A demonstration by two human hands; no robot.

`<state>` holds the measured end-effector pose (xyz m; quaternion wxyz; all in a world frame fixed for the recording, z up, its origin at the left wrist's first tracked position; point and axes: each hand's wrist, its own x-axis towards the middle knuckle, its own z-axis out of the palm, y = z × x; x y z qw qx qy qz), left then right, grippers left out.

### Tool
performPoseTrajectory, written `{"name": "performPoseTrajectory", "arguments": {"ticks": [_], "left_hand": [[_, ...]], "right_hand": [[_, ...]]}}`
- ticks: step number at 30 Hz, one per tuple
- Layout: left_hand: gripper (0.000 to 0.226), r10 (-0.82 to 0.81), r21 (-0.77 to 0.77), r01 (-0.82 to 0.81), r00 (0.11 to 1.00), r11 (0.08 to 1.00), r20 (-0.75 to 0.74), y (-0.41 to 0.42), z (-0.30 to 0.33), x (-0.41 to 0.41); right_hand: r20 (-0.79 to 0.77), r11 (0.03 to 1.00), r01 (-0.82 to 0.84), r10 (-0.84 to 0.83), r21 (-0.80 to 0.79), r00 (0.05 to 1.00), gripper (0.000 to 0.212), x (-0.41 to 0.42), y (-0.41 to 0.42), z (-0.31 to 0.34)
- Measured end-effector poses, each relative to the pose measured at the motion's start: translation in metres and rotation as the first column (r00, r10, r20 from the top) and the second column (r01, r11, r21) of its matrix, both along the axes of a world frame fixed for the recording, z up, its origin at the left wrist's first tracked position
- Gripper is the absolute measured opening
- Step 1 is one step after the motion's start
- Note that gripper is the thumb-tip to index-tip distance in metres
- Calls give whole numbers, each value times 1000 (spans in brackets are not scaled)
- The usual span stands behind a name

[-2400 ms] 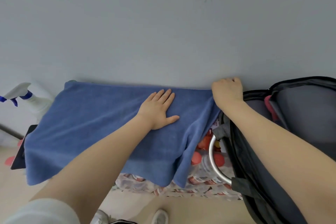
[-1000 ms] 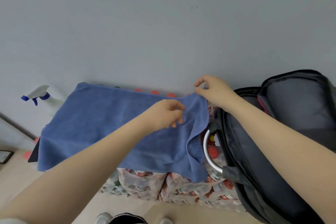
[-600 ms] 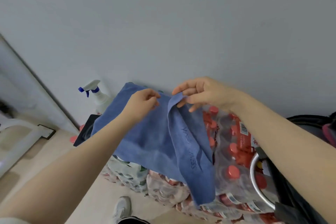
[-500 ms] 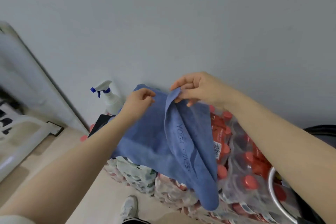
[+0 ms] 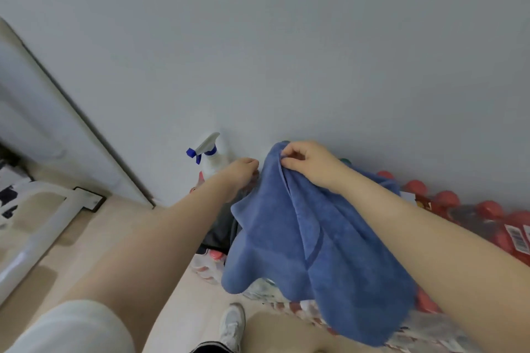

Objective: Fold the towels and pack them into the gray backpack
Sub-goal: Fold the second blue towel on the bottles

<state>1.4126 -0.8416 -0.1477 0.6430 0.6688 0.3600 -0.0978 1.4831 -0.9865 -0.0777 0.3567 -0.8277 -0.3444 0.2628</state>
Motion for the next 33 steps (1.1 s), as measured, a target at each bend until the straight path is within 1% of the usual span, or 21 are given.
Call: {"name": "performPoseTrajectory", "arguments": {"ticks": [3, 5, 9, 11, 13, 15, 18, 20, 22, 23, 25, 27, 28, 30, 33], "left_hand": [[27, 39, -103, -46, 997, 994, -69, 5, -10, 11], [31, 34, -159, -51, 994, 986, -106, 8, -14, 18], [36, 78, -318, -123, 986, 940, -149, 19, -17, 31], [30, 55, -420, -100, 992, 902, -117, 22, -14, 33], [19, 86, -451, -100, 995, 887, -51, 23, -10, 31], [14, 166, -399, -126, 984, 908, 66, 22, -3, 27], [12, 184, -171, -139, 942, 975, 280, 19, 17, 16], [17, 137, -104, -103, 906, 989, 401, 13, 36, 8], [19, 31, -83, 10, 880, 996, 473, 2, 53, -1], [20, -12, -80, 59, 870, 995, 492, -3, 59, -5], [22, -28, -121, 103, 864, 987, 502, -9, 68, -12], [24, -9, -173, 111, 863, 979, 504, -8, 70, -16], [26, -11, -181, 118, 864, 976, 503, -6, 71, -18], [26, -48, -157, 144, 867, 977, 496, -2, 72, -21], [32, -109, -100, 180, 864, 978, 491, 0, 75, -25]], "right_hand": [[11, 997, 81, -81, -15, 997, 10, -1, 7, -8], [4, 993, 120, -120, -13, 993, 10, -1, 6, -10], [-21, 987, 161, -161, -7, 987, 15, -5, 3, -11], [-27, 984, 180, -179, 2, 983, 16, -7, 2, -11], [-29, 982, 187, -187, 11, 982, 13, -9, 0, -9], [-32, 985, 174, -173, 20, 984, 10, -12, -4, -5], [-59, 983, 155, -150, 97, 987, 14, -18, -10, 11], [-107, 969, 162, -144, 185, 984, 20, -23, -10, 27], [-103, 966, 141, -121, 216, 987, 23, -29, -4, 39], [-67, 971, 127, -115, 205, 991, 23, -32, 1, 43], [26, 975, 146, -153, 167, 988, 16, -38, 12, 42], [98, 960, 224, -243, 168, 965, 5, -41, 19, 38], [118, 946, 266, -290, 186, 950, 4, -43, 21, 36], [165, 926, 313, -350, 213, 922, 8, -44, 22, 33], [251, 921, 343, -382, 187, 889, 17, -46, 22, 32]]}}
